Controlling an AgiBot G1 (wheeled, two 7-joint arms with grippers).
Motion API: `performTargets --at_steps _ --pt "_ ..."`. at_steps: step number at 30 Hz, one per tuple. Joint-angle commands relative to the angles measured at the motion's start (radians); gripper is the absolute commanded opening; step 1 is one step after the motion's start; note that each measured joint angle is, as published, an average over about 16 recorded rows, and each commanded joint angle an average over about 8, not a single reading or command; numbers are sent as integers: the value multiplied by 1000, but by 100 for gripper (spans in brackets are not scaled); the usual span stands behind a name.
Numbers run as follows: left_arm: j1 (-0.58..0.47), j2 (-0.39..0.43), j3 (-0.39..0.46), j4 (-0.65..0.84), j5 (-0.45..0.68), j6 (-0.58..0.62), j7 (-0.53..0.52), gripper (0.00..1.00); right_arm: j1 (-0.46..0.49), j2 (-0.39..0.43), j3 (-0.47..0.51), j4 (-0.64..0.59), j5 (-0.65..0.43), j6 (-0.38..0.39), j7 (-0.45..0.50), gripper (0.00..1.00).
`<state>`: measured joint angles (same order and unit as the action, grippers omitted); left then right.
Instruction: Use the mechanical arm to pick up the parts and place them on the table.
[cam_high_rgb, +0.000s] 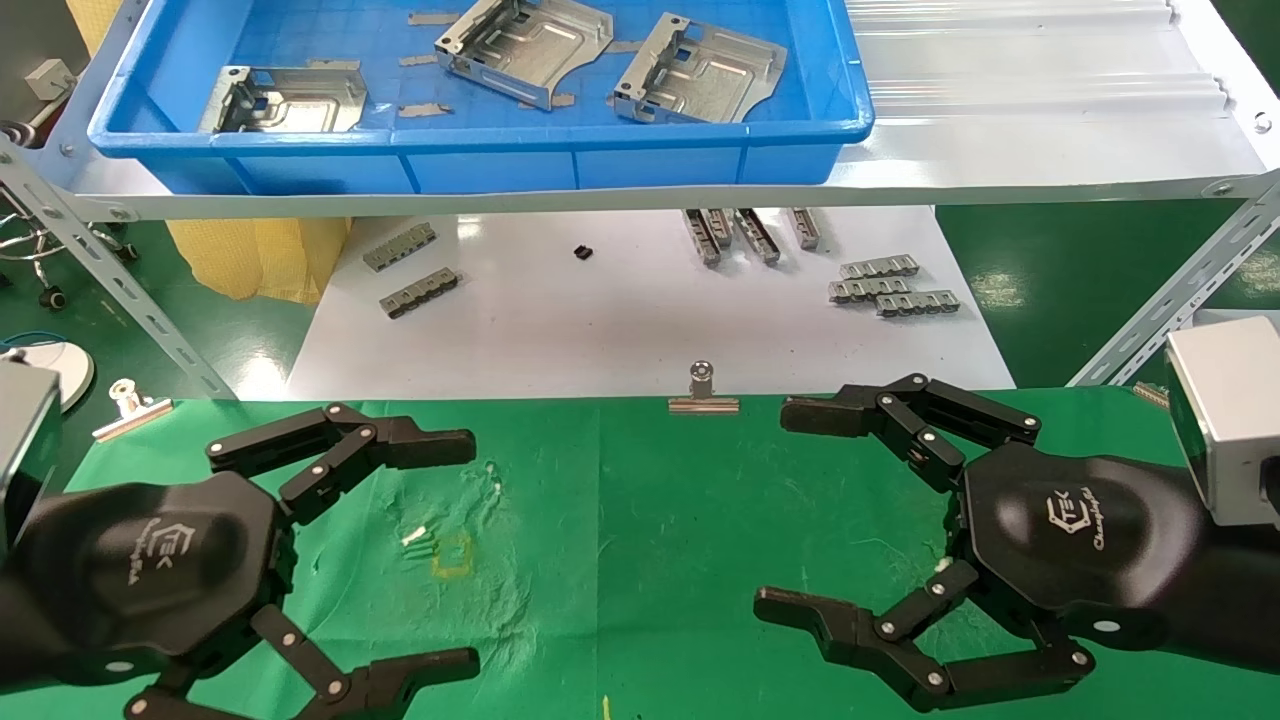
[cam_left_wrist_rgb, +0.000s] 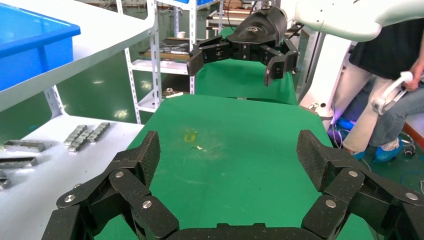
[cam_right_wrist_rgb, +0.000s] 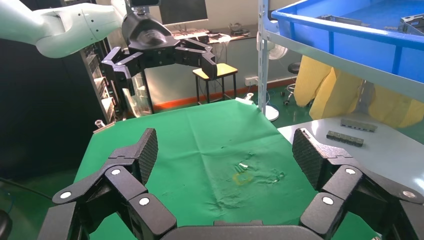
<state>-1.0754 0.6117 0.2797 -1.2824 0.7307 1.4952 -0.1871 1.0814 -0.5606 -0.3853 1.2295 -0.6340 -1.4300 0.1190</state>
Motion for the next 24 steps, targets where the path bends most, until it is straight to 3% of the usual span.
performTargets --at_steps 1,11,12,19,20,24 --pt "0 0 0 0 0 0 0 100 0 0 0 0 0 0 0 100" --pt "0 0 0 0 0 0 0 100 0 0 0 0 0 0 0 100" --pt "0 0 0 0 0 0 0 100 0 0 0 0 0 0 0 95" --pt "0 0 0 0 0 0 0 100 0 0 0 0 0 0 0 8" --pt "0 0 0 0 0 0 0 100 0 0 0 0 0 0 0 0" --pt "0 0 0 0 0 0 0 100 0 0 0 0 0 0 0 0"
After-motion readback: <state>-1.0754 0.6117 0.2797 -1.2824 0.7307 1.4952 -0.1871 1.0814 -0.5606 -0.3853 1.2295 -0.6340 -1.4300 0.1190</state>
